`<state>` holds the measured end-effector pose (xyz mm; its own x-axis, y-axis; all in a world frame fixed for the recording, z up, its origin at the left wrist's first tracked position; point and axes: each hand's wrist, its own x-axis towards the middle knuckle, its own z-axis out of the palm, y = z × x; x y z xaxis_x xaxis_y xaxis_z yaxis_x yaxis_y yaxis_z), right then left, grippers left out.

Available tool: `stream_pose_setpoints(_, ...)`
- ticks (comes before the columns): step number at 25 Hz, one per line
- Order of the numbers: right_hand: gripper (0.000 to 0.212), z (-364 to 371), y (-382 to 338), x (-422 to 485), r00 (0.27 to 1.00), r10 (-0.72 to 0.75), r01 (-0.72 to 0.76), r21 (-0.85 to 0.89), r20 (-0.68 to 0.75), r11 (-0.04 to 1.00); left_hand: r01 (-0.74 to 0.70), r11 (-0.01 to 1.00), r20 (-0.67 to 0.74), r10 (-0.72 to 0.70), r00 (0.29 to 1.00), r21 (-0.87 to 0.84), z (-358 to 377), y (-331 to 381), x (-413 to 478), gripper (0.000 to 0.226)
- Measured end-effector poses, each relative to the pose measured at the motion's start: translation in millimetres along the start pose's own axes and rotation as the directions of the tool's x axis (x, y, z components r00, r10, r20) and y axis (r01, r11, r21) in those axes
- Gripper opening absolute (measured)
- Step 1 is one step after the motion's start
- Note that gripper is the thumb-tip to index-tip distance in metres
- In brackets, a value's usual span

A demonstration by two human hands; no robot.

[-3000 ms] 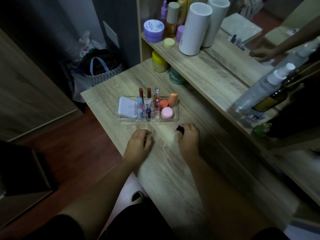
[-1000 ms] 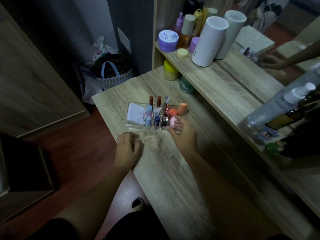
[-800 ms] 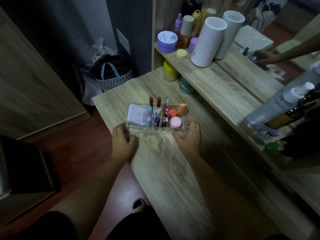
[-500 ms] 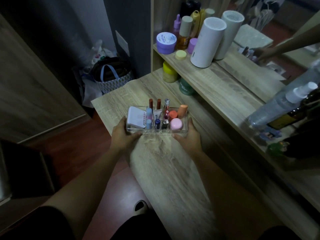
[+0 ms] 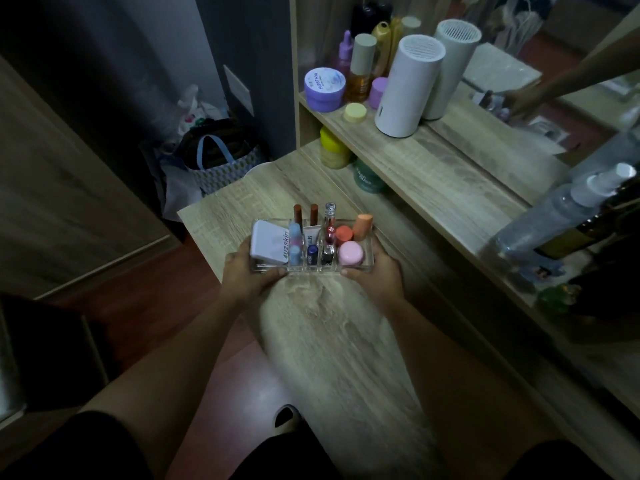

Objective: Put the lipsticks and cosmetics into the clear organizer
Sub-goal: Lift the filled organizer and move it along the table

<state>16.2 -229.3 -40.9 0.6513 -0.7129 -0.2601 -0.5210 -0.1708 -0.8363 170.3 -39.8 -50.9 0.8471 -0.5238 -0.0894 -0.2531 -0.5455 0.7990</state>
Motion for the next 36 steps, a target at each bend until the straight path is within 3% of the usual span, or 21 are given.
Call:
stream_pose_setpoints(10, 0.089, -6, 8, -36, 0.990, 0.047, -0.052, -0.037, -0.134, 0.998, -0.086, 0.996, 0.112, 0.081, 0.990, 0.037, 0, 8, -1, 0.085)
stream_pose_setpoints(13, 0.092, -18, 15, -57, 0.980, 0.076, -0.070, 0.039, -0.182, 0.997, -0.140, 0.990, 0.180, 0.136, 0.974, 0.010, 9, 17, -6, 0.080)
stream_pose_setpoints(19, 0.087, -45, 32, -104, 0.936, 0.117, -0.100, 0.067, -0.333, 0.993, -0.224, 0.974, 0.332, 0.221, 0.917, -0.030, 35, 36, -22, 0.080)
stream_pose_setpoints(23, 0.096, -60, 48, -139, 0.910, 0.184, -0.112, 0.208, -0.371, 0.972, -0.264, 0.964, 0.388, 0.258, 0.885, -0.039, 54, 54, -41, 0.084)
stream_pose_setpoints(28, 0.097, -80, 70, -184, 0.836, 0.204, -0.177, 0.102, -0.509, 0.979, -0.310, 0.946, 0.489, 0.313, 0.814, -0.090, 76, 79, -72, 0.082)
stream_pose_setpoints(31, 0.101, -89, 85, -213, 0.814, 0.253, -0.214, 0.134, -0.523, 0.967, -0.338, 0.939, 0.538, 0.317, 0.781, -0.062, 90, 92, -94, 0.082)
stream_pose_setpoints(36, 0.073, -105, 110, -258, 0.807, 0.348, -0.279, 0.211, -0.477, 0.937, -0.389, 0.918, 0.595, 0.358, 0.720, -0.081, 109, 105, -121, 0.082)
